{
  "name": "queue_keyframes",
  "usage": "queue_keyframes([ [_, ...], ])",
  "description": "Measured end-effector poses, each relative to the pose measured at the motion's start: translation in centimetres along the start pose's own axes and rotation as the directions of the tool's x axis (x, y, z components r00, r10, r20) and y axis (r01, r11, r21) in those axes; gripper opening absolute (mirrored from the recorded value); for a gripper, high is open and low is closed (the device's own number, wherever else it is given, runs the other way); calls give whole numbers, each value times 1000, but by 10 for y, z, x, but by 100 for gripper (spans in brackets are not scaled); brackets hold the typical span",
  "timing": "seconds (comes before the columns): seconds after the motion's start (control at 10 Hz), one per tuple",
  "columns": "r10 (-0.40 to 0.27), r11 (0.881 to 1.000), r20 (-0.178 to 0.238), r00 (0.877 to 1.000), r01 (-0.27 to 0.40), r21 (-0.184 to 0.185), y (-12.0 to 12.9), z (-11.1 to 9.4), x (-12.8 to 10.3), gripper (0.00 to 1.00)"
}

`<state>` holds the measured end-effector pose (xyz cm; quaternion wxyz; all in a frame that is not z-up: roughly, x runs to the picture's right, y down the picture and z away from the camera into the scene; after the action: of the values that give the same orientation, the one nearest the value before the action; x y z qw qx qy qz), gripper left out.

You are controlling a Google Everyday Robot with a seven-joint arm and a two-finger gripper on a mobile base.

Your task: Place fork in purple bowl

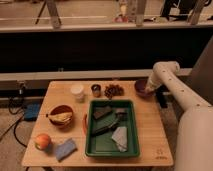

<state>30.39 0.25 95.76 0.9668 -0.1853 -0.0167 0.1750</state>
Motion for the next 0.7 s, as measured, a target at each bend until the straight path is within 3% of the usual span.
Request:
queue_keyframes([
  [0.3, -3, 1000, 12, 1000, 3, -2, -2, 2, 2, 79],
  [0.7, 0, 1000, 49, 999, -1, 7, -6, -9, -1, 80],
])
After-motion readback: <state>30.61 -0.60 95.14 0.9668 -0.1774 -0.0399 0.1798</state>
